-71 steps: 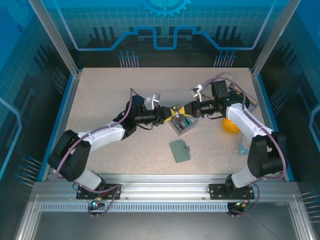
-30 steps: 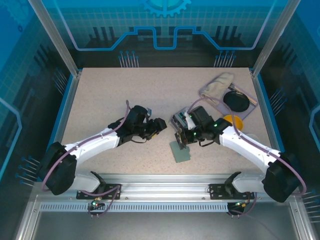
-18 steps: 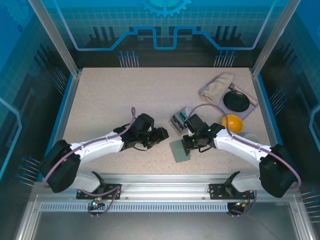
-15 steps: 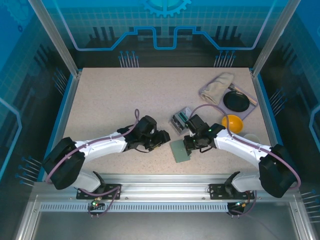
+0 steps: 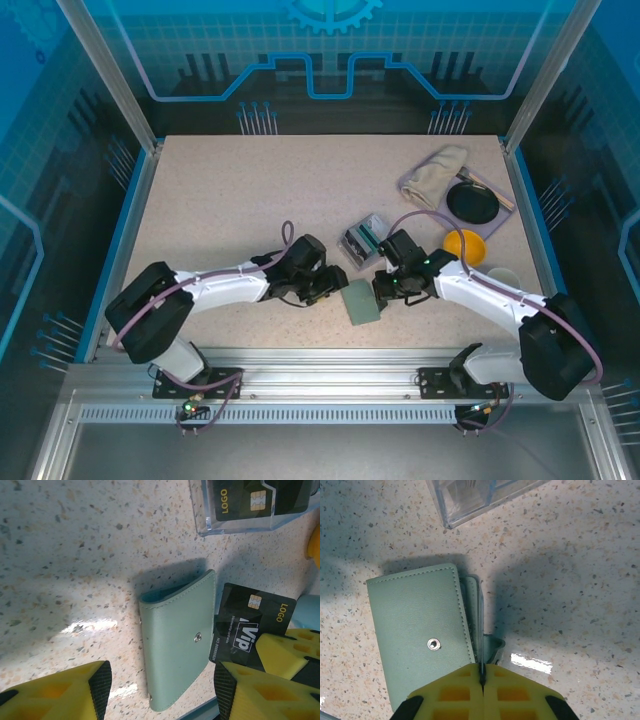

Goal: Put the credit cards into the card holder
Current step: Open the card holder at the bottom-center of the table.

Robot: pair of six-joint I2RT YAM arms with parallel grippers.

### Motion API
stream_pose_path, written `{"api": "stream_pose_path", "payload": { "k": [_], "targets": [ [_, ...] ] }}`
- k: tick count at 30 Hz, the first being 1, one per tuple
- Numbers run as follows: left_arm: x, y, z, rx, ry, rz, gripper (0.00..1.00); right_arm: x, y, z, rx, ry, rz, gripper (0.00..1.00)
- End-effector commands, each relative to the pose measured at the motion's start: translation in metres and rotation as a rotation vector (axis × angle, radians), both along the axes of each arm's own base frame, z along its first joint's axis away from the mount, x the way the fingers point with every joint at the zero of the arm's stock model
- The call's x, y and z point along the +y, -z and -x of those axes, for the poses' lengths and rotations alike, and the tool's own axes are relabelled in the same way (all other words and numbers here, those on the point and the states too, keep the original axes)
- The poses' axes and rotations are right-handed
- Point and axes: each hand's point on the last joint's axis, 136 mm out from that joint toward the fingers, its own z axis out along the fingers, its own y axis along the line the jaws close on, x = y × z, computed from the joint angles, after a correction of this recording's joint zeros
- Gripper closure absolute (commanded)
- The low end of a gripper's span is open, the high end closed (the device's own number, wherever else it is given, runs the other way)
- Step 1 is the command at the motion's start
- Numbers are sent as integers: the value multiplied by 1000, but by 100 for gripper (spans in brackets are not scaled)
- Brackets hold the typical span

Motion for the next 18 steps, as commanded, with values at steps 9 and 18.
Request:
{"api": "stream_pose_path", "payload": {
  "k": [9, 18],
  "targets": [
    [-27, 6, -2, 28, 40, 16, 41, 12, 0, 2, 38, -37, -130, 99],
    [-41, 13, -4, 39, 64, 23, 41, 16, 2, 3, 84, 10, -210, 98]
  ]
}}
